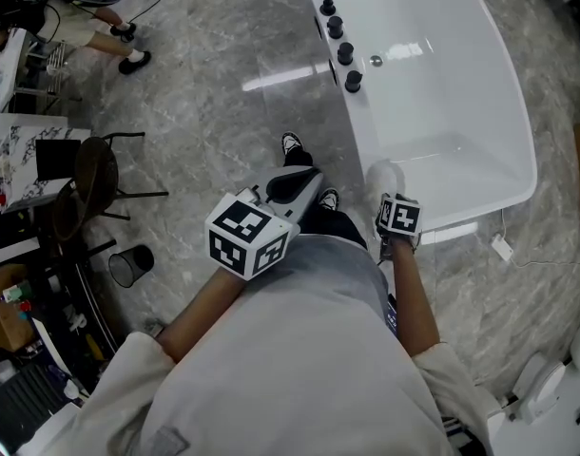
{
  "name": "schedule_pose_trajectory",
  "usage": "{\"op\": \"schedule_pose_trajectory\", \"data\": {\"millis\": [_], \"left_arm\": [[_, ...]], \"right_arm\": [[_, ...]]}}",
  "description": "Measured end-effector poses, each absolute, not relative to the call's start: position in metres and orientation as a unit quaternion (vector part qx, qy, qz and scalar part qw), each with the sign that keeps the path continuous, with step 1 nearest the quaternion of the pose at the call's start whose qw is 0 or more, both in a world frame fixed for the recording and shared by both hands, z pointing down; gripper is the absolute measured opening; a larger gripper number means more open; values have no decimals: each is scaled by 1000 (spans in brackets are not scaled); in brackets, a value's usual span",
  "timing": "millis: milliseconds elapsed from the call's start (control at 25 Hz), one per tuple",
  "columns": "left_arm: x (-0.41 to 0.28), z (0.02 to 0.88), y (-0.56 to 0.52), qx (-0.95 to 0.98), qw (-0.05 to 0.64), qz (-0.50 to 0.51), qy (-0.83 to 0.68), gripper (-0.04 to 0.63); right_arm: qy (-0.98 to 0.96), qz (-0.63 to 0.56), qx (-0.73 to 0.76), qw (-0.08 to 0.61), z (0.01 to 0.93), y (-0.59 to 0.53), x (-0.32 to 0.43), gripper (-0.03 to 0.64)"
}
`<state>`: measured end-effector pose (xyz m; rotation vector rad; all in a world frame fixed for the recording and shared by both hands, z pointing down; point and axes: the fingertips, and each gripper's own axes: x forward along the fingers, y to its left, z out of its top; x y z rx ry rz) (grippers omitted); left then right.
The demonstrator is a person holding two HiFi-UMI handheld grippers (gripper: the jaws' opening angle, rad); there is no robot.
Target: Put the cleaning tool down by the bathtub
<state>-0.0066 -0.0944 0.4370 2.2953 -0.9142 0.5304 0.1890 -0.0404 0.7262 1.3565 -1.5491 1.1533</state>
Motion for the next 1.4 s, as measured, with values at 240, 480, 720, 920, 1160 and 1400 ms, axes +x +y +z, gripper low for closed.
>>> {"op": "schedule_pose_trajectory", "data": {"millis": [240,480,720,920,1160,1400], "left_arm": [[-4,437,-94,866,308,195,-343,9],[1,437,-95,867,309,192,-340,9],[5,437,-95,868,310,190,-337,9],[7,437,-94,869,311,187,-337,9],[8,438,-93,870,312,186,-332,9],[5,435,-89,870,316,179,-334,9]], "right_arm": [[-605,450,535,382,721,-39,195,103],[-609,450,537,371,709,-39,197,103],[-615,448,541,357,696,-42,197,103],[-625,441,544,345,682,-45,196,103],[-641,432,548,321,659,-52,190,103],[-660,415,548,302,634,-57,186,101]]}}
